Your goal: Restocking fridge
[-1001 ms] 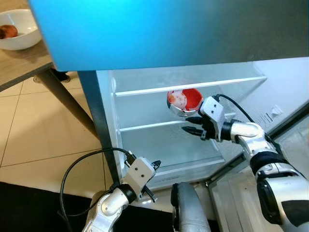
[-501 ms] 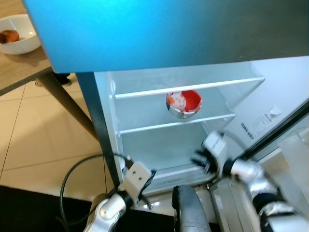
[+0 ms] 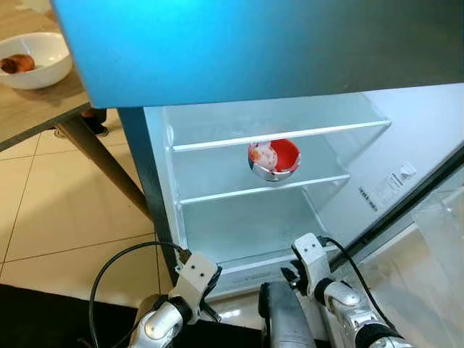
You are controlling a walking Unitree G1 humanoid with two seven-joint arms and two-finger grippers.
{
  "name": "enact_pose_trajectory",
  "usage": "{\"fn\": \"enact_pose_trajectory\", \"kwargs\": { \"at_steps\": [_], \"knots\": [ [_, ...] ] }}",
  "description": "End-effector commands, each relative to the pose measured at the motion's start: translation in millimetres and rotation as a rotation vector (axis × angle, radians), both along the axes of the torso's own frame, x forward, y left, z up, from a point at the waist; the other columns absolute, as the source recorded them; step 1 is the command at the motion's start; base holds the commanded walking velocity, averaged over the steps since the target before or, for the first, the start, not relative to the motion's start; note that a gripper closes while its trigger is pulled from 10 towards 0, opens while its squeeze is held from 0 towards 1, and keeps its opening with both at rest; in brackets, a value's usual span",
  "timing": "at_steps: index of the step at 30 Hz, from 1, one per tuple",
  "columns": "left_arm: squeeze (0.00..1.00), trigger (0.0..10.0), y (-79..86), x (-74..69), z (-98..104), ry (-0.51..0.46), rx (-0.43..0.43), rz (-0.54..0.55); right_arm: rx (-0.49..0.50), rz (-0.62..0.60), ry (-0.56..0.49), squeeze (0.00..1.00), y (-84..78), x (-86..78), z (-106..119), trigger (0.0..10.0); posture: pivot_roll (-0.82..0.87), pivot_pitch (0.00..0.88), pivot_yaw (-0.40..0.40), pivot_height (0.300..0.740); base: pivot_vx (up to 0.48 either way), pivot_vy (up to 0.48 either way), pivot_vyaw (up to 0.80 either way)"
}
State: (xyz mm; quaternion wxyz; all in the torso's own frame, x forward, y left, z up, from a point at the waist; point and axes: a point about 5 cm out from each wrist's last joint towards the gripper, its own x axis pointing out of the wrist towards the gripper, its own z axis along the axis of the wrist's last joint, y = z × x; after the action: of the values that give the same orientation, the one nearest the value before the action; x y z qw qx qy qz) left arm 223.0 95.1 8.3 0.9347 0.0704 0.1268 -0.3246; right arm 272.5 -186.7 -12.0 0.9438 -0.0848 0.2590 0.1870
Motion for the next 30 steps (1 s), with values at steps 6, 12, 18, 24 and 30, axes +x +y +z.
{"fn": "enact_pose_trajectory", "kwargs": {
  "at_steps": [6, 12, 18, 24, 30],
  "knots": [
    [0.00, 10.0, 4.8, -6.2, -15, 0.064, -0.026, 0.078, 0.013, -0.094, 0.127, 0.00, 9.4, -25.8, -27, 10.0, -0.11, 0.117, -0.072, 0.618, 0.000, 0.000, 0.00],
    [0.00, 10.0, 2.8, -6.0, -15, 0.054, -0.026, 0.078, -0.017, -0.068, 0.153, 0.00, 19.3, -35.0, -35, 10.0, -0.11, 0.117, -0.081, 0.618, 0.000, 0.000, 0.00],
    [0.00, 10.0, 1.7, -6.0, -15, 0.048, -0.026, 0.072, -0.013, -0.062, 0.147, 0.00, 22.3, -35.7, -36, 10.0, -0.11, 0.120, -0.080, 0.618, 0.000, 0.000, 0.00],
    [0.00, 10.0, 0.6, -4.9, -14, 0.039, -0.020, 0.059, 0.001, -0.066, 0.147, 0.00, 22.0, -35.7, -35, 10.0, -0.11, 0.123, -0.079, 0.633, 0.000, 0.000, 0.00],
    [0.00, 10.0, -0.7, -3.6, -13, 0.032, -0.022, 0.056, -0.030, -0.063, 0.133, 0.00, 21.5, -35.2, -35, 10.0, -0.10, 0.121, -0.078, 0.647, 0.000, 0.000, 0.00]
  ]
}}
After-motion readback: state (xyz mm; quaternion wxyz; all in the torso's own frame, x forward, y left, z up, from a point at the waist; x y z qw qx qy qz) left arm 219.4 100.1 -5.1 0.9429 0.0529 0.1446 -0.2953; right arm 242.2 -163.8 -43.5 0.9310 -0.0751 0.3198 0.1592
